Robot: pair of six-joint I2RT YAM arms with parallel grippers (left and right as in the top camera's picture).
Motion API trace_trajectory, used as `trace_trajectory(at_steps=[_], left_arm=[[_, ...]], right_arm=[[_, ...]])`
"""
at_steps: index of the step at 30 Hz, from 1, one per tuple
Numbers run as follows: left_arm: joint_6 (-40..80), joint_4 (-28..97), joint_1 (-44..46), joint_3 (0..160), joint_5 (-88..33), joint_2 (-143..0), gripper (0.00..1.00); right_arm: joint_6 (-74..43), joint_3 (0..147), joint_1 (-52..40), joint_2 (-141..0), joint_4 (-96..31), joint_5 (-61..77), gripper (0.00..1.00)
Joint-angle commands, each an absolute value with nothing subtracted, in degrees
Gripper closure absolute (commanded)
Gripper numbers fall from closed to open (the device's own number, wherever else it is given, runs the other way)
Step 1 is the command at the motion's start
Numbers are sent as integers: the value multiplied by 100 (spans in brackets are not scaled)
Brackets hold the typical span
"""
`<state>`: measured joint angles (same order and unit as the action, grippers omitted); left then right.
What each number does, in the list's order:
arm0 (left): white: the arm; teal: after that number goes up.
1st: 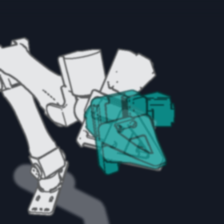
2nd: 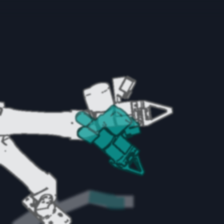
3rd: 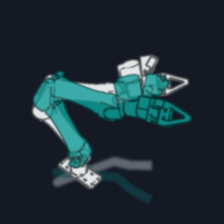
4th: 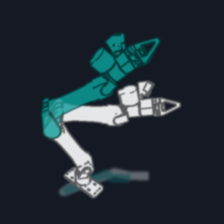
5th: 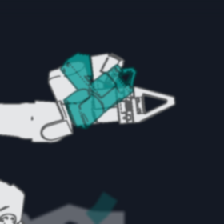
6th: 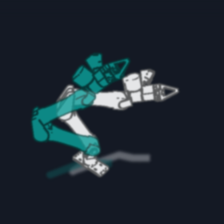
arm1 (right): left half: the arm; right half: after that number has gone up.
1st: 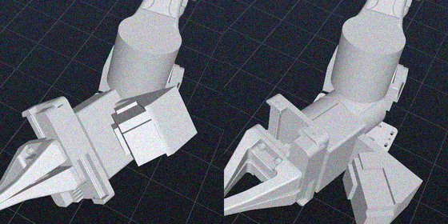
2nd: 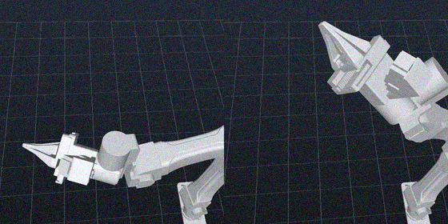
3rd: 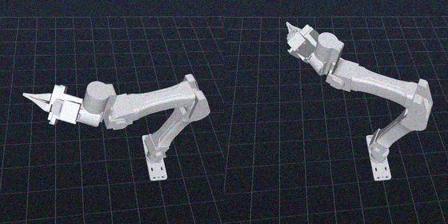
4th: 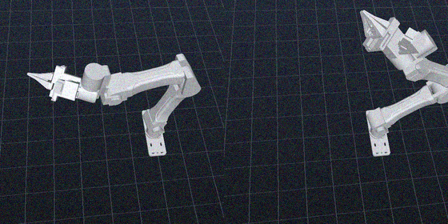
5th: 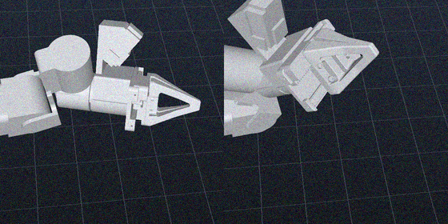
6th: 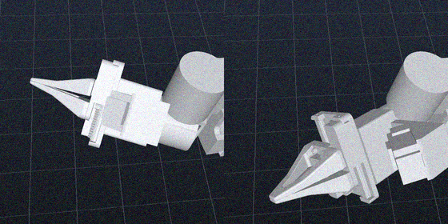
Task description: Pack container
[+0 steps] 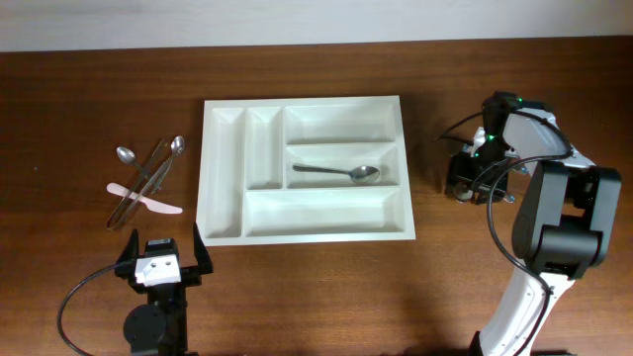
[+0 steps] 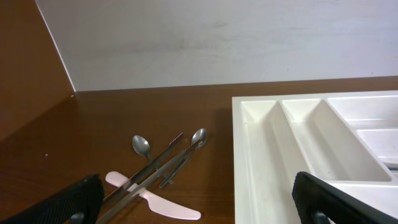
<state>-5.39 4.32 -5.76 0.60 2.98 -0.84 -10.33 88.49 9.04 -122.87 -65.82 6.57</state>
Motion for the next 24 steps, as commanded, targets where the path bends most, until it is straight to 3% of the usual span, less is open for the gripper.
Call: trace_trajectory(at_steps=[1,14,24], left_arm=[[-593,460,-607,49,233,-30,1],[-593,460,-607,49,235,-30,1],[-593,460,-607,49,235,-30,1]], right_arm=[[-1109,8803,777,-12317,-6534,685,39],[-1107,8803,779,-12317,-6479,681,62],[-1105,8803,779,-12317,-6466,681,71]])
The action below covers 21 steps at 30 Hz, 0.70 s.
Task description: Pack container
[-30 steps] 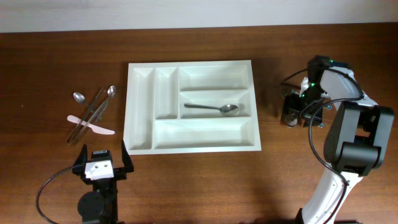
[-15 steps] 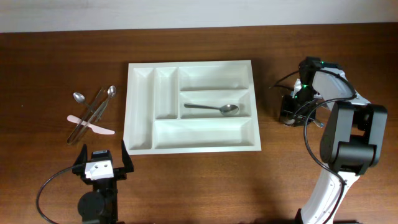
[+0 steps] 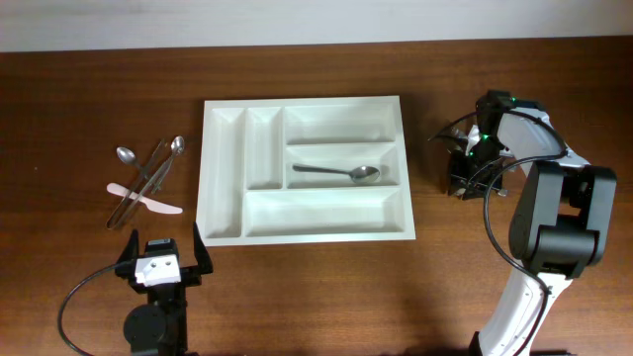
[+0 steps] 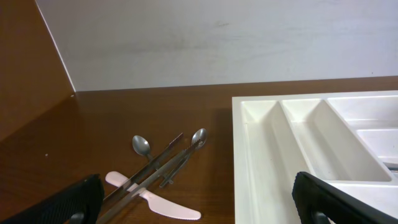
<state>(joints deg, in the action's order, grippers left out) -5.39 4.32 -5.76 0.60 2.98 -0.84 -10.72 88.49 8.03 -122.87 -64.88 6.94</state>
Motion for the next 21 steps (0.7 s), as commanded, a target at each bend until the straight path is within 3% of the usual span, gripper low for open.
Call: trace_trajectory(at_steps=[1,7,13,21], left_arm=[[-593,460,-607,49,233,-30,1],[-593,460,-607,49,235,-30,1],[-593,460,-607,49,235,-30,1],[-593,460,-607,49,233,-30,1]], right_arm=[[-1105,8803,779,-12317,-6466,681,71],[-1103,8803,779,-12317,-6401,399,70],[-738,8803,790,-12317,-6016,-73,50],[-624,8803,788,-12317,-5262,-71,47]])
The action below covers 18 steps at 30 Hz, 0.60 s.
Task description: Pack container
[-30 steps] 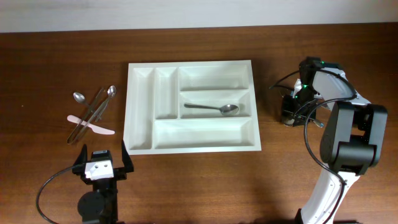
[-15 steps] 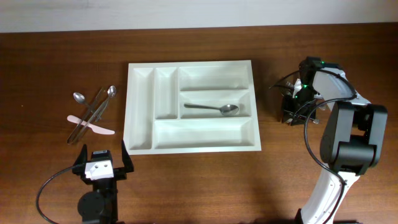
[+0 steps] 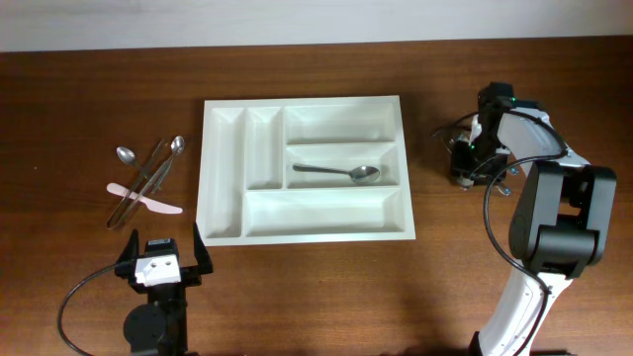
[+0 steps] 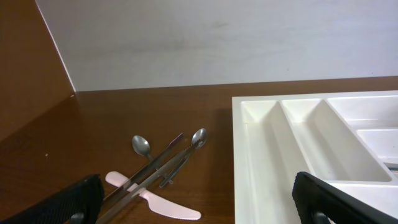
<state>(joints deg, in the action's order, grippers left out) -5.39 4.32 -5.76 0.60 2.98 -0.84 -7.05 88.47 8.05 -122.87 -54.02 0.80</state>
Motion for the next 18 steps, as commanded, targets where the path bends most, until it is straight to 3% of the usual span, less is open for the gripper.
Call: trace_trajectory(at_steps=[1,11,18], left_arm=[[-593,460,-607,49,235,-30,1],[-593,460,-607,49,235,-30,1],[-593,460,-607,49,233,-30,1]], right_arm=[[-622,8803,788,-12317,-5179,-71,46],[-620,8803,788,-12394,-4858,-73,48],[-624,8801,788,-12672,-4908,-49,71]])
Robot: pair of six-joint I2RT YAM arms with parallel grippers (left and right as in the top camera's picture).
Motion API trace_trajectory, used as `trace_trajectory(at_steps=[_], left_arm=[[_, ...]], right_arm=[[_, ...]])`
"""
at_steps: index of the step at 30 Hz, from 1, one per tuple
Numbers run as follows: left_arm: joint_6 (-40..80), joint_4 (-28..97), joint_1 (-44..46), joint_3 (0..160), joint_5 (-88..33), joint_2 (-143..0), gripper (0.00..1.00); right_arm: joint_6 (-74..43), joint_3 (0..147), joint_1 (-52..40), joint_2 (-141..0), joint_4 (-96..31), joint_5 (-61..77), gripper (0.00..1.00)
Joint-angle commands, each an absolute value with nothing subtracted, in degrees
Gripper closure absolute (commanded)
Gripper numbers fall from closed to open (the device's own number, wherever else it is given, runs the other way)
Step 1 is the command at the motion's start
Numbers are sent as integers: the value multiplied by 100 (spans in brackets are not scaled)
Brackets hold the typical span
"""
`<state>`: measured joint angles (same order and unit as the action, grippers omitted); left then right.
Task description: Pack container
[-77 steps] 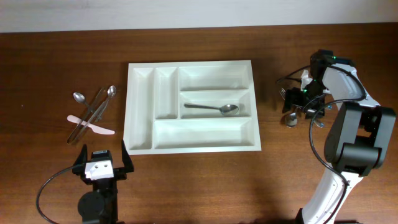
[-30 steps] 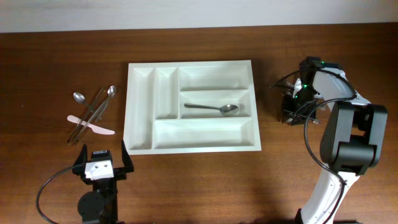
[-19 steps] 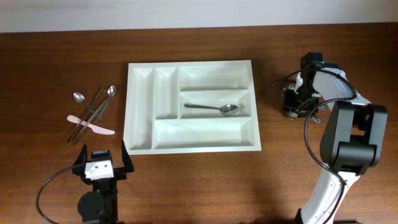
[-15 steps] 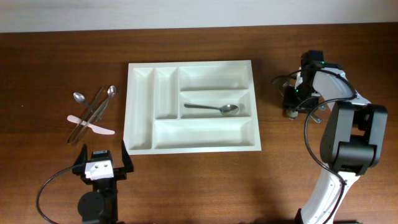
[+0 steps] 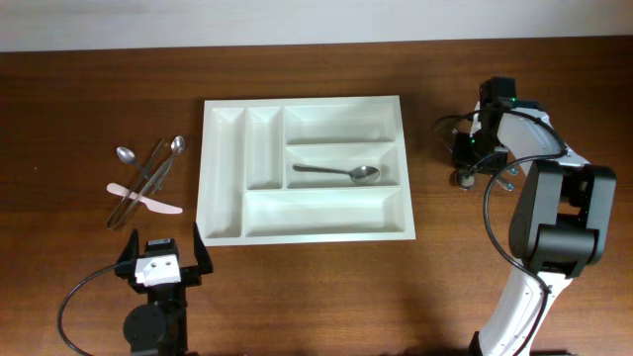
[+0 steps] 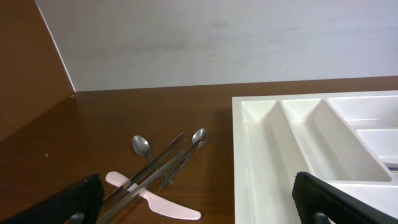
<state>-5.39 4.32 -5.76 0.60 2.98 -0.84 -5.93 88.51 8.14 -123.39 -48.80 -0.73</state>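
Note:
The white cutlery tray (image 5: 302, 225) lies mid-table, and one steel spoon (image 5: 341, 173) rests in its middle right compartment. Left of the tray is a crossed pile of cutlery (image 5: 148, 178): two small spoons, steel knives and a pink plastic knife (image 6: 152, 202). My left gripper (image 5: 163, 259) stands open near the front edge, its fingers (image 6: 68, 199) wide apart with nothing between them. My right gripper (image 5: 465, 153) is right of the tray, pointing down. A small metal piece (image 5: 458, 179) shows just below it. Whether the jaws hold it is hidden.
More metal bits (image 5: 506, 183) lie on the table by the right arm's cables. The wall (image 6: 217, 43) runs along the table's far edge. Bare brown tabletop (image 5: 316, 297) spreads in front of the tray.
My right gripper has shifted a little toward the far edge, and a small metal piece now shows below it. The left arm, the tray and the cutlery pile are unchanged.
My right gripper was low over the table right of the tray at first. At each later moment it stood a bit nearer the far edge. My left gripper stayed open in one place, and the spoon stayed in the tray.

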Motion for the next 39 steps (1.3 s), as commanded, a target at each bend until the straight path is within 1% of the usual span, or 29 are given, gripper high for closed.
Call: trace_trajectory(at_steps=[1,3,7,11,16,27,39], left_arm=[[-593,460,-607,49,235,-30,1],[-593,460,-607,49,233,-30,1],[-593,460,-607,49,233,-30,1],[-593,460,-607,49,235,-30,1],[-593,460,-607,49,235,-30,1],[-591,460,-607,49,233,-30,1],[-593,460,-607,49,235,-30,1]], right_arm=[[-624,8801,788,-12691,-4925,-40,72],[-624,8801,788,-12733,-4941,-27,73],[-624,8801,788,-12737,-4941,-27,80],[-624,8801,788,-12737,-4995,-27,83],[-624,8801,788,-12737,-5162,-27,96],[-626,8801,770,-12737,-5500,-3,96],[-421,8807,556,-12733,-5507,43,96]])
